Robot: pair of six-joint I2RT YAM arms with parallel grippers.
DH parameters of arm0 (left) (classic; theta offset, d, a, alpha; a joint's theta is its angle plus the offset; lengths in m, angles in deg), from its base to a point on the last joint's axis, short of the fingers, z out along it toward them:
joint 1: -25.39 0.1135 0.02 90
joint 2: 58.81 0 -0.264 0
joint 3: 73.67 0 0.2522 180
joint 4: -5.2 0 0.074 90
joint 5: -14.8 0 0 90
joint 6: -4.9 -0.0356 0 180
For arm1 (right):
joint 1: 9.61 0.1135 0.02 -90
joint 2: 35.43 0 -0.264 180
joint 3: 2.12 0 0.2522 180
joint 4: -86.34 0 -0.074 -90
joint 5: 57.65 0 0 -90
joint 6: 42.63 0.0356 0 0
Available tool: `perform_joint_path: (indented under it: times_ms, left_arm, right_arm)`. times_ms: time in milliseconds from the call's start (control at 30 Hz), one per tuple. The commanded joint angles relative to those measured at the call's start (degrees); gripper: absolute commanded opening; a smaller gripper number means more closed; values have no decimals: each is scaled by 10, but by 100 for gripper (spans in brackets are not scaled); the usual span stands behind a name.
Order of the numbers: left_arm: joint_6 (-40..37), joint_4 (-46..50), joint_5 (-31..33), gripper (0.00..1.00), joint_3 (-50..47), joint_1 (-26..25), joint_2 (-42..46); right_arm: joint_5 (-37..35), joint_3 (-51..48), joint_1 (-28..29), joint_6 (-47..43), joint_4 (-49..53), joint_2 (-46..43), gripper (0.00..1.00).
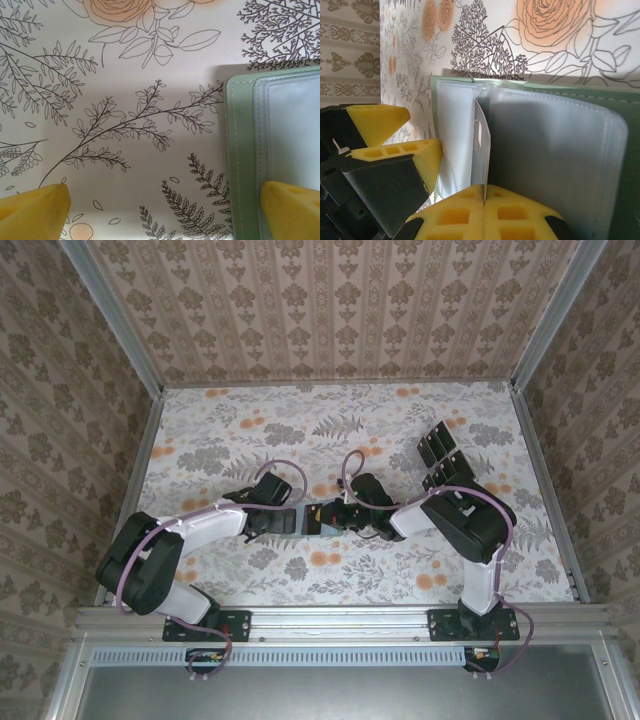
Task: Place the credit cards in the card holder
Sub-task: Insert the credit card into the card slot.
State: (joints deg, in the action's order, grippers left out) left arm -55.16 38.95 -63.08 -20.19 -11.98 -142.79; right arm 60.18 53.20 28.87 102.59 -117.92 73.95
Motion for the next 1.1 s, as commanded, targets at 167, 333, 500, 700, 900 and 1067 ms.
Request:
perform_joint_path:
  times_ms: [167, 333, 500, 700, 900, 1067]
  left_arm:
    - [-4, 21, 15, 100, 2, -6, -2]
    - [-3, 22, 16, 100, 3, -8, -3]
    - [-1, 24, 14, 100, 3, -8, 0]
    - [13, 26, 8, 100, 1, -5, 16]
    - [20, 37, 3, 100, 3, 9, 41]
    - [20, 40, -7, 100, 7, 27, 66]
  right_arm:
    - [20, 16, 3, -20, 35, 29, 0]
    - [21, 23, 5, -19, 43, 33, 0]
    - [21, 26, 5, -22, 58, 25, 9]
    - [-3, 45, 2, -61, 158, -28, 39]
    - [-33, 72, 1, -99, 259, -55, 43]
    - [-53, 87, 0, -106, 300, -59, 44]
